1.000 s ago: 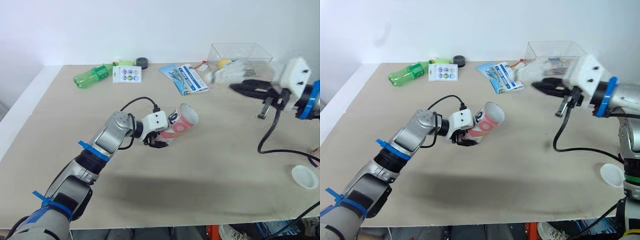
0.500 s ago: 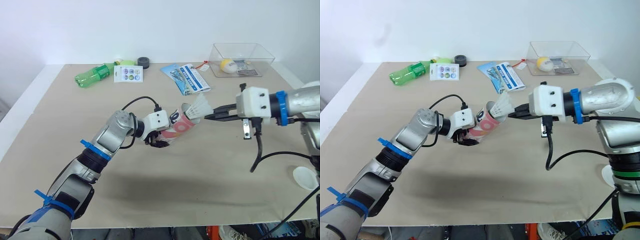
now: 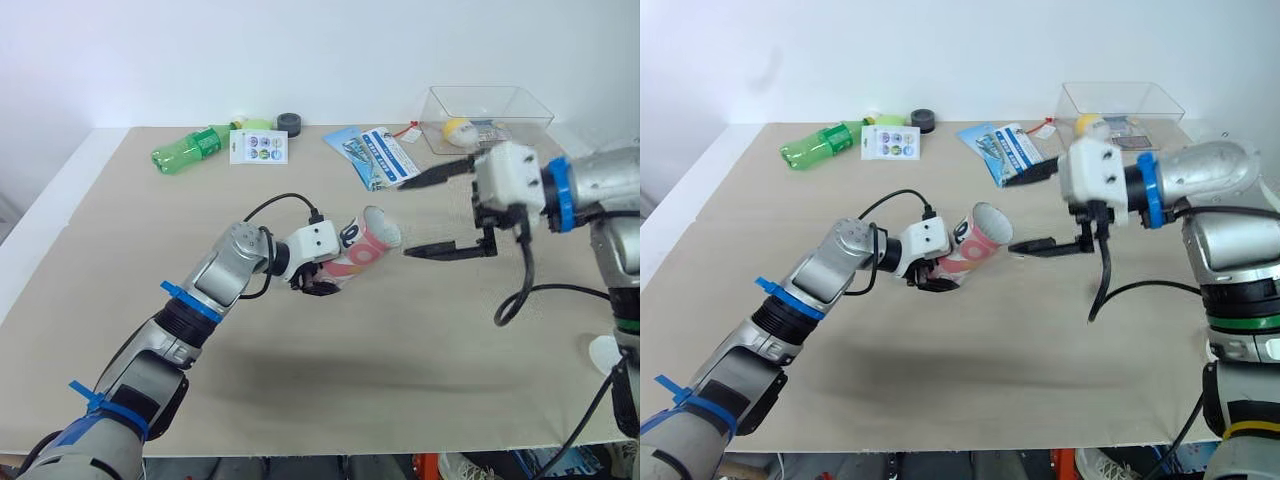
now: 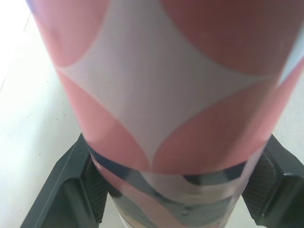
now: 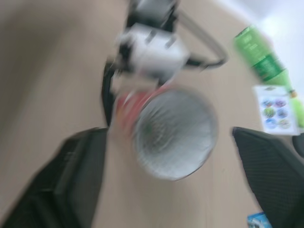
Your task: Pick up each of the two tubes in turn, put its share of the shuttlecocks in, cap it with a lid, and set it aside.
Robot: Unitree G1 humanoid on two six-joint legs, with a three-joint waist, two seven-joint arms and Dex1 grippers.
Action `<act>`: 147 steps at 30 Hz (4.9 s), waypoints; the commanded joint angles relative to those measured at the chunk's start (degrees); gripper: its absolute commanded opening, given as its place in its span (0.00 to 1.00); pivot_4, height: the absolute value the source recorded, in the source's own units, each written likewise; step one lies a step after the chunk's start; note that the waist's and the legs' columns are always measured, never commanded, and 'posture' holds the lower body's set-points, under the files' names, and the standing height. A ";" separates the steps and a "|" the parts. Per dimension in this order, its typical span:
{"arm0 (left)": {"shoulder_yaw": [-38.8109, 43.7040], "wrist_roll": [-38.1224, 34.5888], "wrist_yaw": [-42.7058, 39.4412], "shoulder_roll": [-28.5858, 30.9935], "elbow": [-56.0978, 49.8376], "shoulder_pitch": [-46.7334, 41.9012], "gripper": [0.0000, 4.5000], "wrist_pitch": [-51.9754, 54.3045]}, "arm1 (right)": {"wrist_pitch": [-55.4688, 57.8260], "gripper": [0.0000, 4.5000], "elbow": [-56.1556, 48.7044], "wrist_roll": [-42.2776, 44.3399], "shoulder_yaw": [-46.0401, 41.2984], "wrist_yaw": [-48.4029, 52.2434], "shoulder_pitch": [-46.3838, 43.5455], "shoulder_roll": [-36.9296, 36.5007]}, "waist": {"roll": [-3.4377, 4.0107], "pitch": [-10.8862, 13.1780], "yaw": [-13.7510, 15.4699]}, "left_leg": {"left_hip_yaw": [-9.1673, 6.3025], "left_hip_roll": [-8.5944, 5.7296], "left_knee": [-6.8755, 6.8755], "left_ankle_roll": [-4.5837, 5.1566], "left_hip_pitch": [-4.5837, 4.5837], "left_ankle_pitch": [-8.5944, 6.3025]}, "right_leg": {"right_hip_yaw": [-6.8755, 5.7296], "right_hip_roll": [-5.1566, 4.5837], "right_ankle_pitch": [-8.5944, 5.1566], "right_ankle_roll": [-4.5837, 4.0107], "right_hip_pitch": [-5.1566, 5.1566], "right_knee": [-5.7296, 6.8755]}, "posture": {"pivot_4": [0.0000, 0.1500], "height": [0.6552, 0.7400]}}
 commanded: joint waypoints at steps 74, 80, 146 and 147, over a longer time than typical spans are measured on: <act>-0.47 0.20 0.82 -1.06 -0.59 1.06 0.68 -0.63 | -24.57 0.01 27.10 -4.50 22.70 12.03 -23.00 9.44 | 0.02 0.02 -0.52 | -0.09 0.02 -0.06 -0.05 0.06 0.05 | -0.05 0.08 -0.13 -0.10 -0.09 0.39 | 1.00 1.00; -0.44 0.29 0.30 0.15 -0.26 1.65 0.68 -1.22 | -15.03 0.01 19.78 2.47 18.00 12.03 -20.57 3.39 | 0.03 0.02 -0.59 | -0.10 0.03 -0.08 -0.05 0.08 0.05 | -0.06 0.08 -0.15 -0.13 -0.11 0.40 | 1.00 1.00; 0.77 -7.45 9.84 -14.87 0.58 24.39 0.68 -37.67 | 18.74 0.99 13.11 -6.43 -25.66 -6.16 60.42 -24.56 | 0.03 -0.04 0.59 | 0.18 -0.10 0.25 -0.06 -0.02 0.02 | 0.20 -0.05 -0.10 -0.13 -0.05 0.04 | 1.00 1.00; 1.17 -8.09 9.82 -15.09 0.70 24.52 0.68 -37.48 | 18.46 0.99 13.59 -6.77 -24.82 -6.07 59.73 -24.64 | 0.03 -0.04 0.61 | 0.18 -0.10 0.24 -0.06 -0.01 0.02 | 0.20 -0.05 -0.10 -0.13 -0.04 0.04 | 1.00 1.00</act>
